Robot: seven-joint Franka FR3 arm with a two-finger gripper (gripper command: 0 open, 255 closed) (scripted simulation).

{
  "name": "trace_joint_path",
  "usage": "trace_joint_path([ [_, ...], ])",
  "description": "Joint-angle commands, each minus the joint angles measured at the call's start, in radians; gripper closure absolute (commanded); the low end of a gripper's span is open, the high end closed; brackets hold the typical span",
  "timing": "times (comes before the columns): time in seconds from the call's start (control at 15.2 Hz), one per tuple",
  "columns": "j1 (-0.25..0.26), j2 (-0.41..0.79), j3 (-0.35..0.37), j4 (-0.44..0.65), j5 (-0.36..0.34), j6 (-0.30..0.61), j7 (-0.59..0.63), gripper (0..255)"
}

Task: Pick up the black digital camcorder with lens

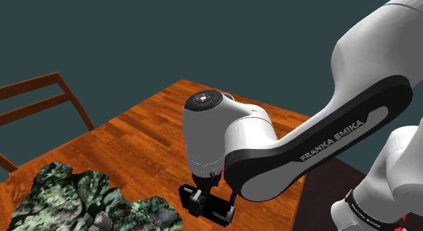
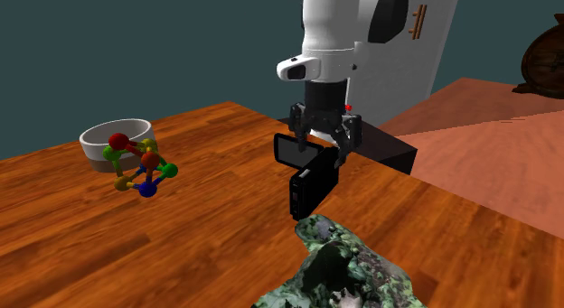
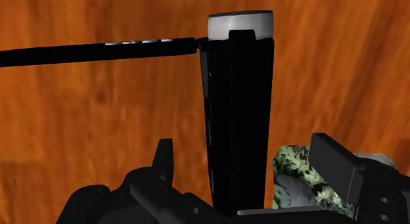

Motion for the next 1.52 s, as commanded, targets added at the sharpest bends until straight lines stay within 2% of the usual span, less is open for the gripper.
trace_joint_path([
  [0.0,0.002,0.025,0.003,-0.008,-0.021,0.029,0.016,0],
  [0.26,0.005,0.077,0.002,-0.029,-0.066,0.090,0.048,0],
  [0.4,0.005,0.077,0.001,-0.029,-0.066,0.090,0.048,0],
  [0.46,0.005,0.079,0.001,-0.027,-0.068,0.090,0.048,255],
  [1.06,0.005,0.077,0.001,-0.029,-0.066,0.090,0.048,255],
  [1.45,0.001,0.010,0.004,-0.001,-0.008,0.009,0.008,255],
])
